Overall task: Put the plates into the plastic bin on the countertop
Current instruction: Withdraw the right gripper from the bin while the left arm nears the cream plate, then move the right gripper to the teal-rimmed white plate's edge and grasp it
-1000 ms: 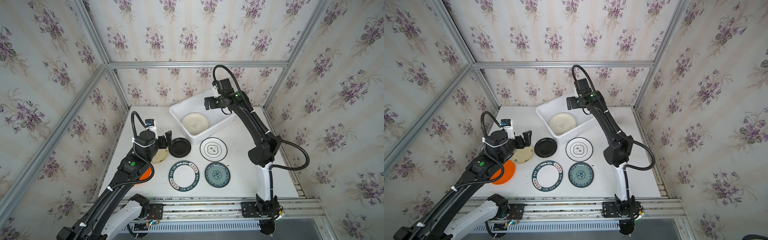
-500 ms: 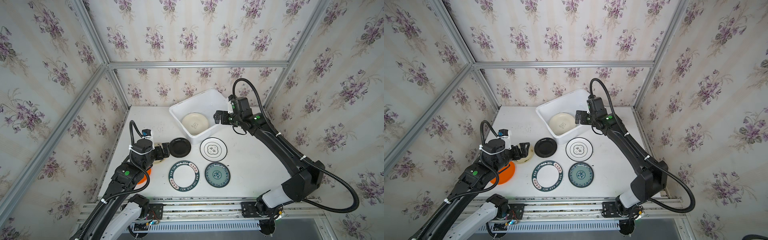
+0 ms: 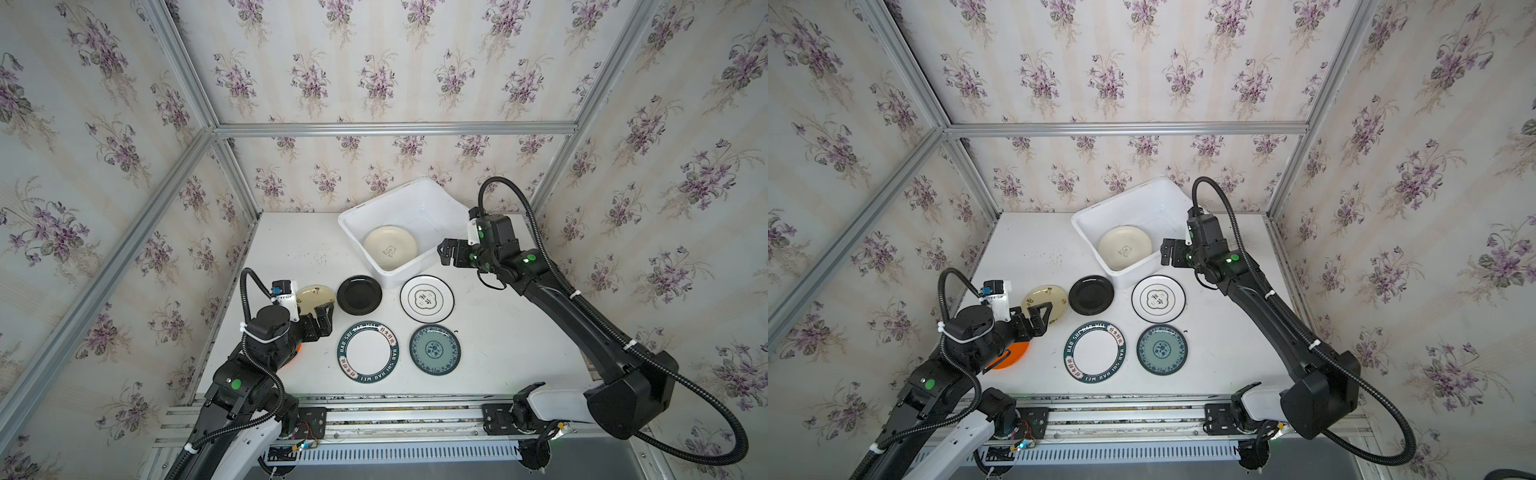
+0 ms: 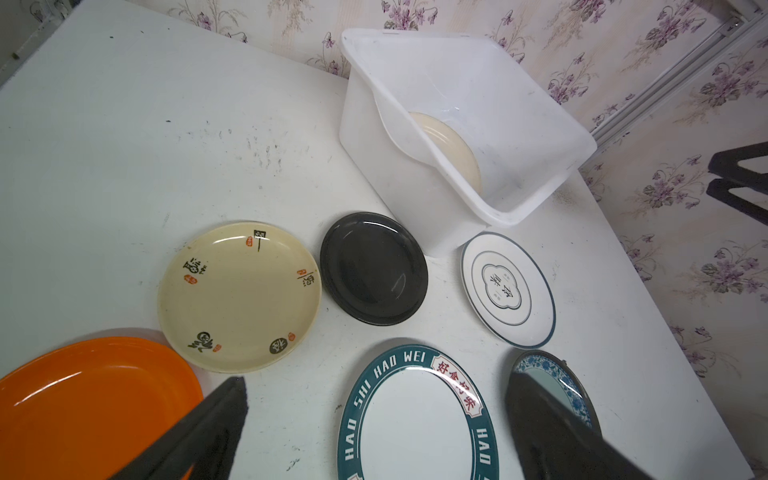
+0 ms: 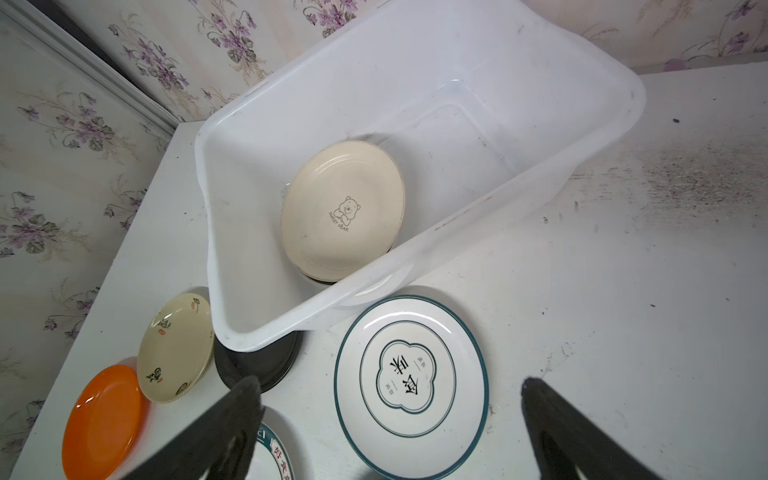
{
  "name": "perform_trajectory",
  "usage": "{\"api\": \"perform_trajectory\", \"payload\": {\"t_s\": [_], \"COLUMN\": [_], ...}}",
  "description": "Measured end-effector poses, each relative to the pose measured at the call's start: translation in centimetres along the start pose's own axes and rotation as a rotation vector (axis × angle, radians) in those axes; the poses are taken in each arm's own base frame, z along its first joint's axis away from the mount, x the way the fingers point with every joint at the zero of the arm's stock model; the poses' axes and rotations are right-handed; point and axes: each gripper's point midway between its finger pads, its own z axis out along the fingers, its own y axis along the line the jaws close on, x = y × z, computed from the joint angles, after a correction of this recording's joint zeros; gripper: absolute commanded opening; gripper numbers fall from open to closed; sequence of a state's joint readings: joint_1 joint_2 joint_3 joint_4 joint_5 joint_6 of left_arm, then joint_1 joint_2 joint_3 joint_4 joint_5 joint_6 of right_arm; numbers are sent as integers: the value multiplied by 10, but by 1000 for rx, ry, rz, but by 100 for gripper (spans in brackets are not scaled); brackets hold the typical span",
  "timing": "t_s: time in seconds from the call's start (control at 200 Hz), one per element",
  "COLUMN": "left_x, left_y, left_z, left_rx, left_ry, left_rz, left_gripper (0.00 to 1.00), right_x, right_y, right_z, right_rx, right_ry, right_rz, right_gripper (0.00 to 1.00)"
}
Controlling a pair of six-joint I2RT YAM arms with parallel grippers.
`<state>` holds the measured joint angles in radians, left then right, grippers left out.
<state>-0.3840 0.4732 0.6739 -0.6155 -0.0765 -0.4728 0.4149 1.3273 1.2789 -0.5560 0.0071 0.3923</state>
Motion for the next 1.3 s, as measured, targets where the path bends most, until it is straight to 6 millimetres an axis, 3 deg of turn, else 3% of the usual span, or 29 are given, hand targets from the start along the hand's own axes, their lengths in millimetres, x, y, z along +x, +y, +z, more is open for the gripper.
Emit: {"api": "perform_trajectory", "payload": {"t_s": [0.215, 0.37, 0.675, 1.089, 1.299], "left_x": [13, 26, 35, 43, 57], "left_y": [2, 6, 1, -22, -36], "left_z": [2, 6, 8, 28, 45], "left_rx": [4, 1, 33, 140, 223], "left_ry": [40, 70, 119, 202, 263], "left_rz": [-6, -12, -13, -31, -73], "left_gripper": [99, 99, 99, 99, 99], "right_x": [38, 76, 138, 169, 173], "right_y": [-10, -21, -30, -44, -49], "right_z": [-10, -14, 2, 36, 49], "right_rx": [-10, -16, -50, -67, -70], "right_ry": [50, 101, 251, 299, 286], "right_rz": [13, 49, 167, 320, 351], "right_gripper": [100, 100, 100, 100, 99]}}
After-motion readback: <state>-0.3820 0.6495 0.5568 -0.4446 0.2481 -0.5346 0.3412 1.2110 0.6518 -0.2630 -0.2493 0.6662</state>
